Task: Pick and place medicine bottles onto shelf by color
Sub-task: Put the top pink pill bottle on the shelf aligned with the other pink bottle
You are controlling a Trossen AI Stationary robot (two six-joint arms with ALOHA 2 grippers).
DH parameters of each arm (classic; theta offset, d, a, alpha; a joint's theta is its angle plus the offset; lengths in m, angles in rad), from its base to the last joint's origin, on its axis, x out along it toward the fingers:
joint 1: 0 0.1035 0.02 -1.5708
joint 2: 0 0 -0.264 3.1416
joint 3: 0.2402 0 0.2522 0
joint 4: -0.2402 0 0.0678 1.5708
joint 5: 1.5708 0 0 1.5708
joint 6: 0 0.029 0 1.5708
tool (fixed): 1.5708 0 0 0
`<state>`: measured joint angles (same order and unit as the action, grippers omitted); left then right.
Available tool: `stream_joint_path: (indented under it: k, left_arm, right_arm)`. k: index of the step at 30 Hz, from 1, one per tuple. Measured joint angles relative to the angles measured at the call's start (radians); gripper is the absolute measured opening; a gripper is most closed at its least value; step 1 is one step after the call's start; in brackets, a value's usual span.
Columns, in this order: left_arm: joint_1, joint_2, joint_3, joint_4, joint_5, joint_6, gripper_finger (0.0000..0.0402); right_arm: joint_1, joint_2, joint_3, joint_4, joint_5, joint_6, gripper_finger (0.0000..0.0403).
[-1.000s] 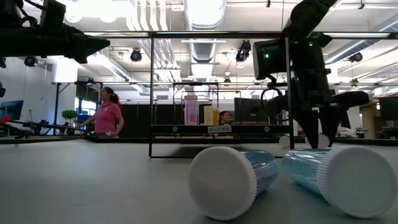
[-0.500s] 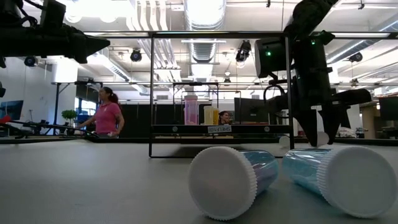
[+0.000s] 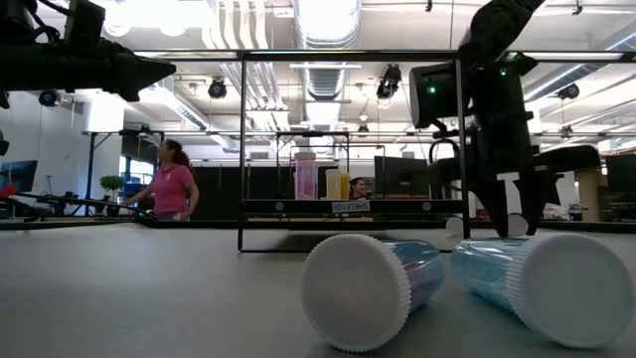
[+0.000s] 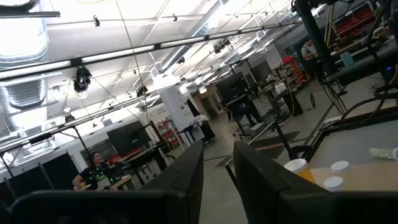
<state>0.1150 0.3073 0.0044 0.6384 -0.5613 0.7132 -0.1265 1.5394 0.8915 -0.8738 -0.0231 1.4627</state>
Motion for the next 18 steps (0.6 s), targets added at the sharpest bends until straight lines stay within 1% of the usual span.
stream_joint_path:
  k: [11, 15, 18]
  left_arm:
    - [0.000, 0.000, 0.000, 0.000, 0.000, 0.000, 0.0072]
    - [0.000, 0.000, 0.000, 0.000, 0.000, 0.000, 0.0072]
    - [0.000, 0.000, 0.000, 0.000, 0.000, 0.000, 0.0072]
  right_arm:
    - [0.000, 0.000, -0.018, 0.022, -0.002, 0.179, 0.0143]
    - [0.000, 0.000, -0.021, 0.020, -0.002, 0.253, 0.0157]
    - [0.001, 0.000, -0.025, 0.019, 0.008, 0.359, 0.0170]
